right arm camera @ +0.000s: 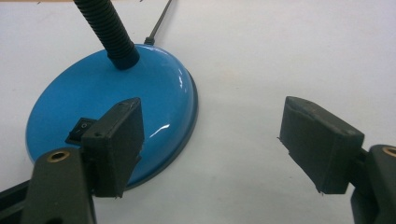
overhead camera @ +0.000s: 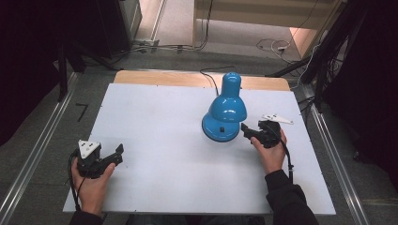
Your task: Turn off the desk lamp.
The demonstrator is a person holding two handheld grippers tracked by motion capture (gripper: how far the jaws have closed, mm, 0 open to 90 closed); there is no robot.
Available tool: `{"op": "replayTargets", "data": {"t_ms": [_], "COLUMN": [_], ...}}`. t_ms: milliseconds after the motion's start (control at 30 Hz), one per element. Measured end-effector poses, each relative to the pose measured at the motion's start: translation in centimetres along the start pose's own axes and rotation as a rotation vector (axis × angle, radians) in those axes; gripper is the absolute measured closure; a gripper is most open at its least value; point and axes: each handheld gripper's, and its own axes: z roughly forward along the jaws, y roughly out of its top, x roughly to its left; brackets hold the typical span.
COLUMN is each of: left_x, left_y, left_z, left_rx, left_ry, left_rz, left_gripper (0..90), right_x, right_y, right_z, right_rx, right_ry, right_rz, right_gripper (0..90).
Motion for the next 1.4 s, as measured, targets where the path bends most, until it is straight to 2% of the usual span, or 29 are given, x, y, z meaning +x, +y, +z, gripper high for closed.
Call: {"op": "replayTargets", "data": {"t_ms": [767,1400], "left_x": [0.0,0.1], "left_y": [0.0,0.0], "left_z": [0.0,0.0], "left_rx": [0.003,0.005], "left_ry": [-0.001,-0.004], "left_rz": [-0.001,-0.006], "left_gripper": [21.8,21.8], "right_x": [-2.0,-3.0], "right_y": [-0.6,-1.3], "right_z": [-1.8,-3.0], "right_rx": [-0.006,-0.004], "right_ry": [-0.018,-0.025], "right_rz": [0.006,0.013], "right_gripper": [19.0,18.5]}}
